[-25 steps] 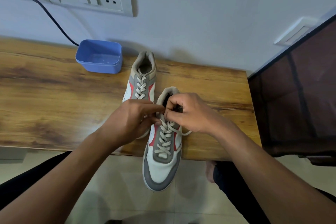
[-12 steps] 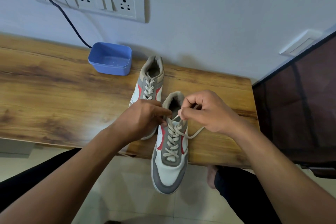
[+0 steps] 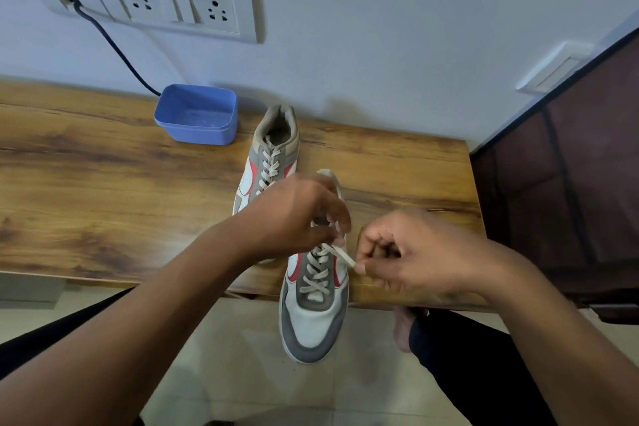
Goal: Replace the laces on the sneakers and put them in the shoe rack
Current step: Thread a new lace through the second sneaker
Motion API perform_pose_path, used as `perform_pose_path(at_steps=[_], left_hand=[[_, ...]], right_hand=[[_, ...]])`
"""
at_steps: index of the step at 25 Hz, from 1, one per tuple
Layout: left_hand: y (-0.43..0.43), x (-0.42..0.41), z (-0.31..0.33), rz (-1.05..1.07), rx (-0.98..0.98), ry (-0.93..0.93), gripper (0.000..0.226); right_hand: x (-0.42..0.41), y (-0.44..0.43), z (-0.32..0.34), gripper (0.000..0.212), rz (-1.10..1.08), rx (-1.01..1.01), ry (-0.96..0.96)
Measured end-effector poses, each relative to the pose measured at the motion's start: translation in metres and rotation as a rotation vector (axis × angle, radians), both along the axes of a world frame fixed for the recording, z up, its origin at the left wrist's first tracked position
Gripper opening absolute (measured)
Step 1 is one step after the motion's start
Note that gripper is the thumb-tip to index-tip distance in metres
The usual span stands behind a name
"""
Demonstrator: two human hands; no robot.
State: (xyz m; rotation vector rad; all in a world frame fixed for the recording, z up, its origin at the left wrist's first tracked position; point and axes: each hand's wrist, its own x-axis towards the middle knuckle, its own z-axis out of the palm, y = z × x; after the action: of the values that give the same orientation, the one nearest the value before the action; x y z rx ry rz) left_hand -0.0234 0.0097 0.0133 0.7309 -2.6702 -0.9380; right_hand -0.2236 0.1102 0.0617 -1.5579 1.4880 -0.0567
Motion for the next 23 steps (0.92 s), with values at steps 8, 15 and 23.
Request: perform_pose_path(at_steps=[8,15,23], left_hand=[[0.009,-0.026,0.009,-0.082,-0.177,-0.401,0.027],[0.007,-0.024,0.004,0.006,0.030,-0.294,0.009],[0.015,-0.028,0.001,-0.089,-0.155,-0.363,0.009]], right_hand=[[0.008,0.006,-0.011,0.010,0.092,0.017,-0.030],[0.007,0.000,-0.017,0.012,0.074,0.010,0.044],[0.007,-0.009,-0.020,0.013,0.101,0.031,0.093]])
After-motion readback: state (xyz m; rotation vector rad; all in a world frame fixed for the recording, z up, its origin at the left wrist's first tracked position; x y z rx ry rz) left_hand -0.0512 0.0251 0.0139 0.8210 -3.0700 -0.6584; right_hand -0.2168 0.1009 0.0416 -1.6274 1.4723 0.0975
